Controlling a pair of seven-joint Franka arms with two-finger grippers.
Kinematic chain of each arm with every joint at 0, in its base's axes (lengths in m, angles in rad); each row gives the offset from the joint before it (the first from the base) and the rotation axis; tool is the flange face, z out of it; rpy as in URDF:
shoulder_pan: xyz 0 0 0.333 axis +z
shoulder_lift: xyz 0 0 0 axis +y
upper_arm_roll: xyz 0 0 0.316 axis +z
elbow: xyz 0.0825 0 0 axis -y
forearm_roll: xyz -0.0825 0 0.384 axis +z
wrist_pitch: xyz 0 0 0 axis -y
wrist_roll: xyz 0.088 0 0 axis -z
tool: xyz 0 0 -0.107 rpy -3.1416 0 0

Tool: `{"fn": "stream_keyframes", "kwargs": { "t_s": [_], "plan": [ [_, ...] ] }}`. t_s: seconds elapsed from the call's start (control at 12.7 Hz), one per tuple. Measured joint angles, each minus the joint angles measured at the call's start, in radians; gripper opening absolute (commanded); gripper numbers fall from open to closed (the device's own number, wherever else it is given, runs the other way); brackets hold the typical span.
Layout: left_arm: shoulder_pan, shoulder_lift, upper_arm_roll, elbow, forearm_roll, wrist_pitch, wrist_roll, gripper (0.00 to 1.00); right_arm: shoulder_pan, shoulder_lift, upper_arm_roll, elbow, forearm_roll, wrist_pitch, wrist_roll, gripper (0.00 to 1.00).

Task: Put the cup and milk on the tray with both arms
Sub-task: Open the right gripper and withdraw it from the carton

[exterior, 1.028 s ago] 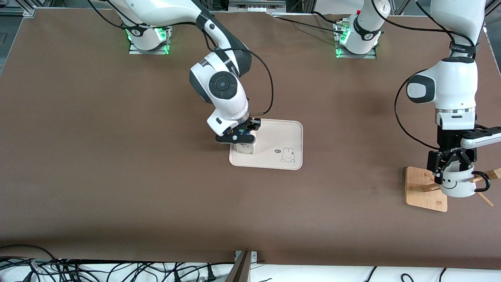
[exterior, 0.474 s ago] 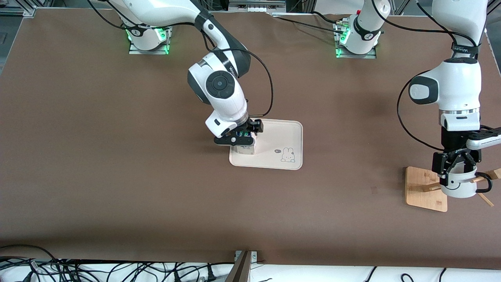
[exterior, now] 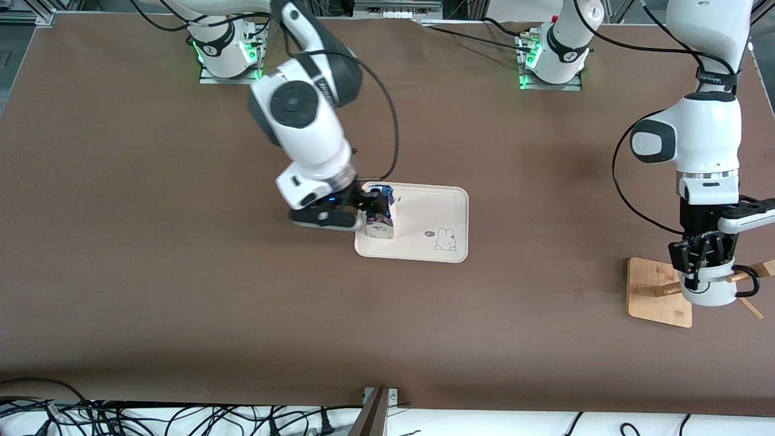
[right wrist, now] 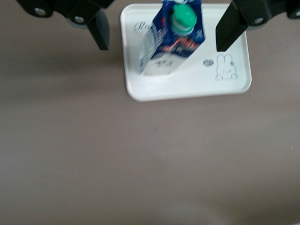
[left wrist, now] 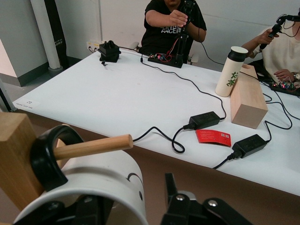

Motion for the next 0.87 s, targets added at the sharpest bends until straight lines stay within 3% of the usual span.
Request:
{"fn": "stream_keyframes", "kwargs": {
  "t_s": [0.32,0.47,0.63,0.87],
  "plan": [
    [-0.005,0.002,-0.001,-0.003,0.000,-0.007,0.000,0.00,-0.134,-0.138,-0.015,0.005,0.022,-0.227,-0.131,1.00],
    [-0.007,0.002,-0.001,-0.003,0.000,-0.007,-0.001,0.00,-0.161,-0.223,-0.065,-0.005,0.053,-0.350,-0.228,1.00],
    [-0.007,0.002,-0.002,-0.003,0.000,-0.006,-0.002,0.00,-0.194,-0.311,-0.108,-0.071,0.082,-0.398,-0.341,1.00],
    [-0.023,-0.003,-0.006,-0.003,-0.001,-0.002,-0.006,0.00,-0.293,-0.440,-0.113,-0.229,0.080,-0.404,-0.529,1.00]
  ]
}}
